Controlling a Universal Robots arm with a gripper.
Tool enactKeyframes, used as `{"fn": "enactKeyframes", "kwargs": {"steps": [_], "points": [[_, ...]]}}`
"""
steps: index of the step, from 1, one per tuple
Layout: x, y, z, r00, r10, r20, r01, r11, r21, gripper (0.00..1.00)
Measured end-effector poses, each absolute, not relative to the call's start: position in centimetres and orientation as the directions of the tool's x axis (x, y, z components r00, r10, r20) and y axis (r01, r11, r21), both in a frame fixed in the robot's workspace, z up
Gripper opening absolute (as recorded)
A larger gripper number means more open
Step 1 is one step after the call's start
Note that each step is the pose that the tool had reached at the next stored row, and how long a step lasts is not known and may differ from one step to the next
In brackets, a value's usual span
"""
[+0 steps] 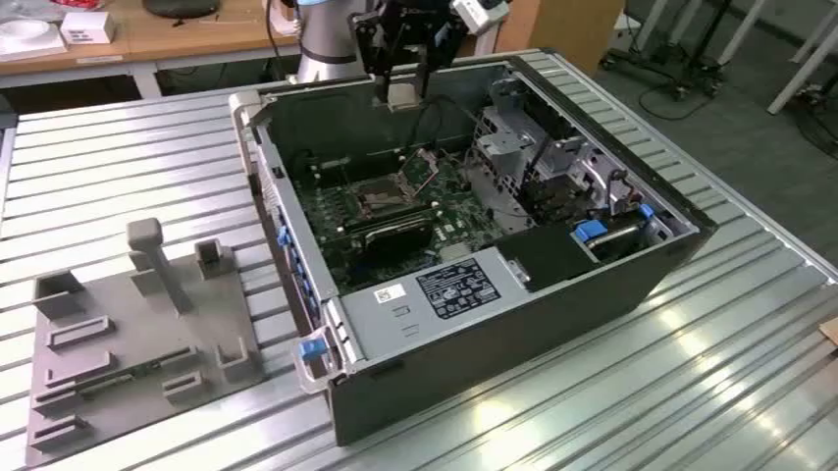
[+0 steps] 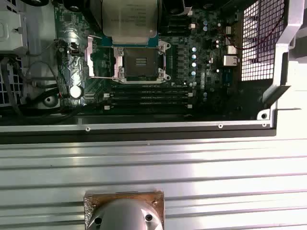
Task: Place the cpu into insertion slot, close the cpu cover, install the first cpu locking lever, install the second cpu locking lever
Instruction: 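Place the cpu into insertion slot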
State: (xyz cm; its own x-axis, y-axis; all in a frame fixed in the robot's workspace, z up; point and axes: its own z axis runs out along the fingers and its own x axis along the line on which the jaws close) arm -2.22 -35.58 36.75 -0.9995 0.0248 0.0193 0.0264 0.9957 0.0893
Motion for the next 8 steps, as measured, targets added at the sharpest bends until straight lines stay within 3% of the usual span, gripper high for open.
{"fn": "enactKeyframes", "kwargs": {"steps": [8], "points": [[-2.22,-35.58,36.75,-1.0,0.025,0.019,0.026,0.996,0.089,0.54]]}}
